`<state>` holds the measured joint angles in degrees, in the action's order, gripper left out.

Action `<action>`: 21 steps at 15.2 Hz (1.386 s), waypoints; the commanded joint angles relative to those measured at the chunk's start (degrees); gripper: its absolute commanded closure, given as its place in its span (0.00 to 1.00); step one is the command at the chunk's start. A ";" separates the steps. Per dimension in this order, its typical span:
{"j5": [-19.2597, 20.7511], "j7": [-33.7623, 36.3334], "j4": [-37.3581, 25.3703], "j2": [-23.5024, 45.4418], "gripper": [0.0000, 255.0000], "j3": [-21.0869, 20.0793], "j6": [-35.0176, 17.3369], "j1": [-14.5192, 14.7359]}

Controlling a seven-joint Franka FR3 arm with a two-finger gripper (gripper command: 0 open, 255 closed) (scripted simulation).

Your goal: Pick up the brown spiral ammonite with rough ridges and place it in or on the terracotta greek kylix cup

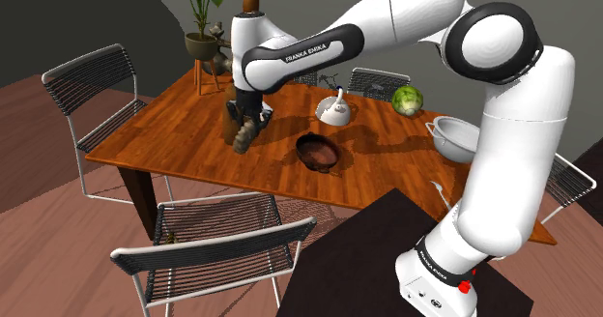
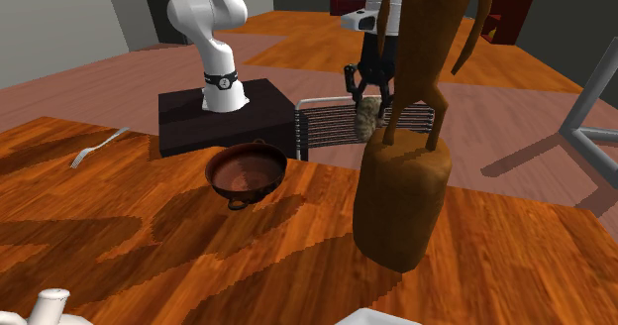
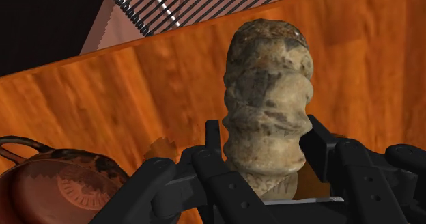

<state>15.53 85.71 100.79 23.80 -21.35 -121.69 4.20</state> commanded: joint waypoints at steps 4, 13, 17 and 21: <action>-0.93 -0.61 -1.13 -1.74 1.00 -0.46 2.72 -0.16; -5.86 -12.33 14.66 -14.22 1.00 1.59 -2.73 -9.23; -7.78 -18.28 19.75 -18.66 1.00 3.45 -4.23 -12.55; -9.28 -24.39 23.76 -22.34 1.00 5.83 -5.27 -15.54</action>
<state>6.47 62.92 124.13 1.95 -16.13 -126.84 -10.61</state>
